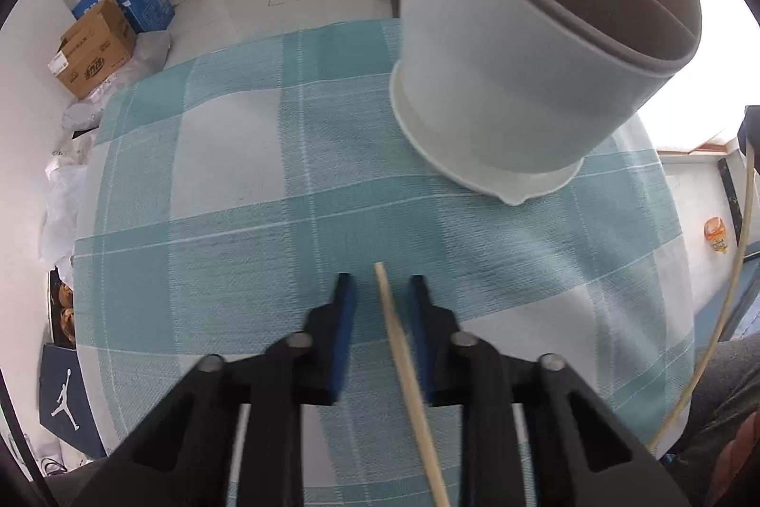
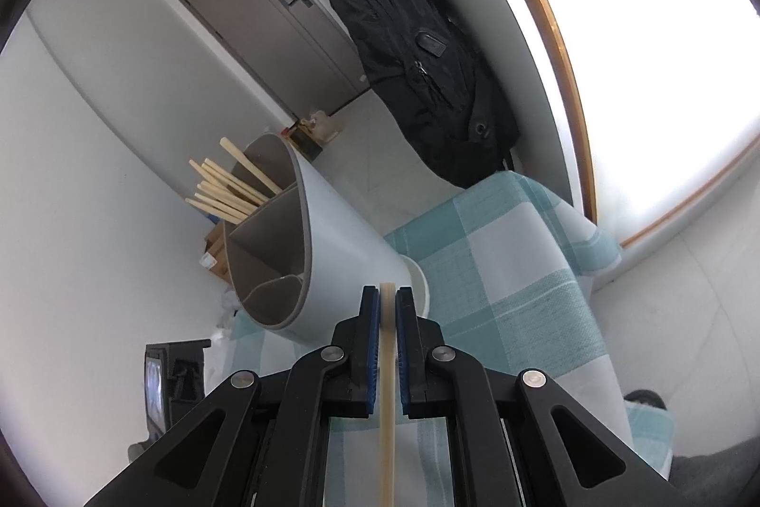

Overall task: Organize utensils
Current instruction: 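Lift both held chopsticks up and over the utensil holder opening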

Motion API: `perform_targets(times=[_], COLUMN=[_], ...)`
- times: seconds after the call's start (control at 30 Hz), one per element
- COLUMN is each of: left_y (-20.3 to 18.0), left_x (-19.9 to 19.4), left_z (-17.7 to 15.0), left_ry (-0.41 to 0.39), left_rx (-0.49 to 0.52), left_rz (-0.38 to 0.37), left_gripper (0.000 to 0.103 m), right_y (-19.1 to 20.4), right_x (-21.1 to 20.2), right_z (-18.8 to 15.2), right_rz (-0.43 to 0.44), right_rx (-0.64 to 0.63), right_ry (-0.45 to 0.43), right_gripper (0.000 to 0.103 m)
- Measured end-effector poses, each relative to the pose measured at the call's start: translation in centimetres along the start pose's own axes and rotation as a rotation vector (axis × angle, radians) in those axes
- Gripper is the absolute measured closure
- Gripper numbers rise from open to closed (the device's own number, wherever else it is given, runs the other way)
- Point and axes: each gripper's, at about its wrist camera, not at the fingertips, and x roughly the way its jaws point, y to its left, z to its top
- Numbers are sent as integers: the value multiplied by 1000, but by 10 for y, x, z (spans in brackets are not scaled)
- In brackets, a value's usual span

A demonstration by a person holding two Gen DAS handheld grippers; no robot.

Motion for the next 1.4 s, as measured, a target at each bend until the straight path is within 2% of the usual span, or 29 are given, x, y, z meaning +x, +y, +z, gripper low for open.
perform_targets(times=[0.27, 0.47, 0.73, 0.9, 0.97, 1.07, 1.17, 1.23, 1.3, 1.37, 1.4], left_y=[7, 14, 3, -5, -7, 3, 11, 15, 12, 7, 4], left_x=[-1, -2, -54, -90, -95, -77, -44, -26, -13, -7, -5], left_z=[0, 3, -10, -24, -26, -18, -18, -19, -20, -19, -17], left_ry=[17, 13, -168, -292, -317, -258, -101, -44, -18, -22, -19], left_rx=[-93, -162, -150, -118, -97, -76, -106, -114, -103, -89, -76], left_rz=[-9, -76, -114, -140, -132, -166, -184, -171, -152, -139, -128], left_gripper=[101, 102, 102, 102, 102, 102, 102, 99, 90, 87, 80], right_y=[-4, -10, -6, 5, 11, 14, 15, 14, 12, 9, 7], right_x=[-6, -11, -24, -31, -32, -33, -35, -38, -39, -38, -36], right_z=[3, 5, 3, 1, -1, -6, -7, -7, -8, -10, -10], right_rz=[15, 15, 28, 43, 42, 46, 51, 57, 57, 56, 53], right_rx=[28, 51, 43, -2, -31, -58, -73, -79, -83, -82, -83], right_ry=[-15, -26, -70, -113, -121, -118, -114, -120, -122, -117, -112], right_gripper=[97, 97, 97, 97, 97, 97, 97, 97, 97, 97, 97])
